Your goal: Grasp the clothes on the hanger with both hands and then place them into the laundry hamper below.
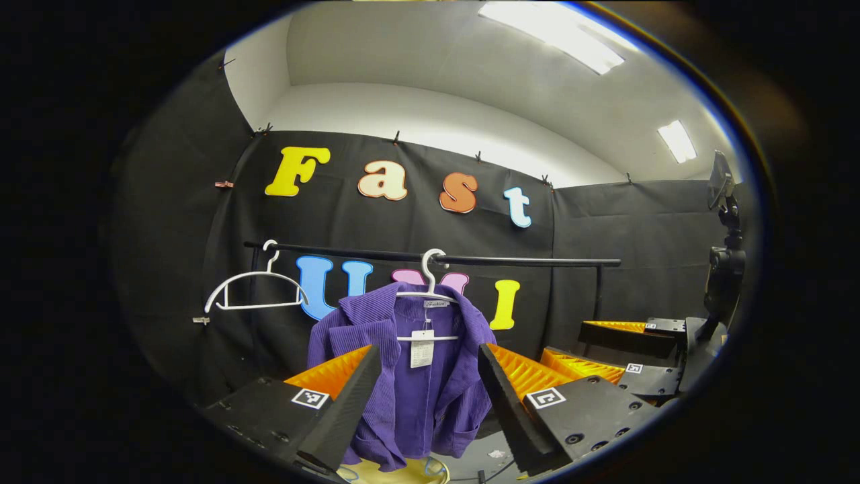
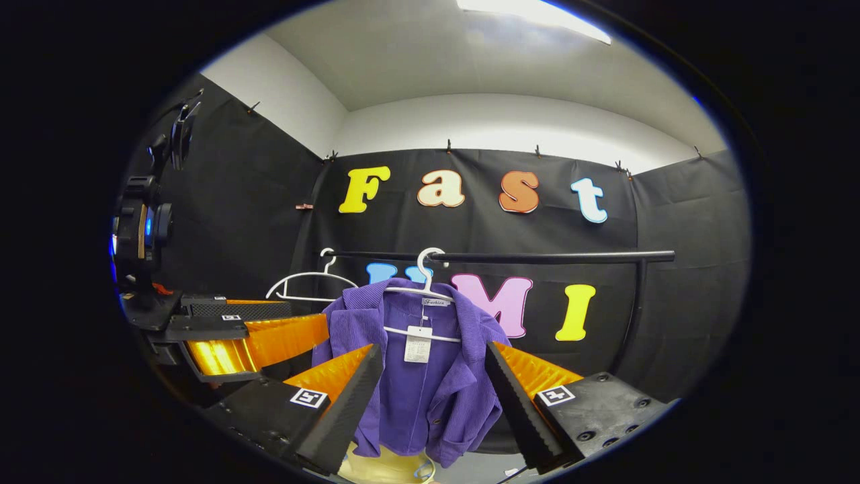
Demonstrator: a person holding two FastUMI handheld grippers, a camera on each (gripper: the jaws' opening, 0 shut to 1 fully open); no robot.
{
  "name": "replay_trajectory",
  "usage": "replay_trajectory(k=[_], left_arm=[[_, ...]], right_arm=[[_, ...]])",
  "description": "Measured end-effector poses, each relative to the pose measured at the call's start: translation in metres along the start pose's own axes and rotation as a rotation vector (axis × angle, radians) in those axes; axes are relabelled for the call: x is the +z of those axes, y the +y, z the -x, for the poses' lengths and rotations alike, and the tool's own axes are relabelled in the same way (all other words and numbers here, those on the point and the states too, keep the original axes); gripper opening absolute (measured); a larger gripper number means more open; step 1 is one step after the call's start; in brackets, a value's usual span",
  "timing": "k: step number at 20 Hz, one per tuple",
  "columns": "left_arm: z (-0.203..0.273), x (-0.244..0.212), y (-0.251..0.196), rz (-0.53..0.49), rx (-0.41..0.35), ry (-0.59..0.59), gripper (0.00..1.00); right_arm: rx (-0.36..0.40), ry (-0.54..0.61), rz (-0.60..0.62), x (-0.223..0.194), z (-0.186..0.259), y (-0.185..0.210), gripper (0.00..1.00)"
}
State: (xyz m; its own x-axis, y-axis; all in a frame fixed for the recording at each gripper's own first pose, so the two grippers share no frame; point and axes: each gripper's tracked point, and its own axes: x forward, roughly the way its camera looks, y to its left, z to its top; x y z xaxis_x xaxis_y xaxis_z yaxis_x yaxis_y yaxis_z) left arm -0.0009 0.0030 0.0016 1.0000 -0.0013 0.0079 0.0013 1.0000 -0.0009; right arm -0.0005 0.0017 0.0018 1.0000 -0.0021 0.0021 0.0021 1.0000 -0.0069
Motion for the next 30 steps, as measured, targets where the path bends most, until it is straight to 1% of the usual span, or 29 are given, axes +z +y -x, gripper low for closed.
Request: replay_trajectory(k=[7,15,20,24,26,28,30], left_arm=[[-0.004,-0.002,0.005,0.0,0.002,0.001,0.91],[-0.005,-0.004,0.014,0.007,-0.017,0.007,0.91],[-0.006,-0.009,0.027,0.007,-0.045,0.023,0.91],[-0.009,-0.015,0.041,0.006,-0.07,0.037,0.91],[-0.012,-0.018,0.049,-0.005,-0.078,0.043,0.91],[-0.017,-0.024,0.057,-0.01,-0.071,0.055,0.91],[-0.024,-0.033,0.064,-0.003,-0.057,0.071,0.91]], right_arm=[[-0.005,0.0,0.002,0.0,-0.003,0.0,0.97],[-0.028,0.015,0.014,-0.004,-0.006,0.006,0.97],[-0.064,0.023,0.025,-0.007,-0.009,0.013,0.97],[-0.116,0.028,0.032,-0.011,-0.013,0.013,0.97],[-0.15,0.034,0.054,-0.016,-0.017,0.007,0.97],[-0.173,0.049,0.072,-0.023,-0.024,0.0,0.96],[-0.167,0.063,0.064,-0.034,-0.036,-0.006,0.97]])
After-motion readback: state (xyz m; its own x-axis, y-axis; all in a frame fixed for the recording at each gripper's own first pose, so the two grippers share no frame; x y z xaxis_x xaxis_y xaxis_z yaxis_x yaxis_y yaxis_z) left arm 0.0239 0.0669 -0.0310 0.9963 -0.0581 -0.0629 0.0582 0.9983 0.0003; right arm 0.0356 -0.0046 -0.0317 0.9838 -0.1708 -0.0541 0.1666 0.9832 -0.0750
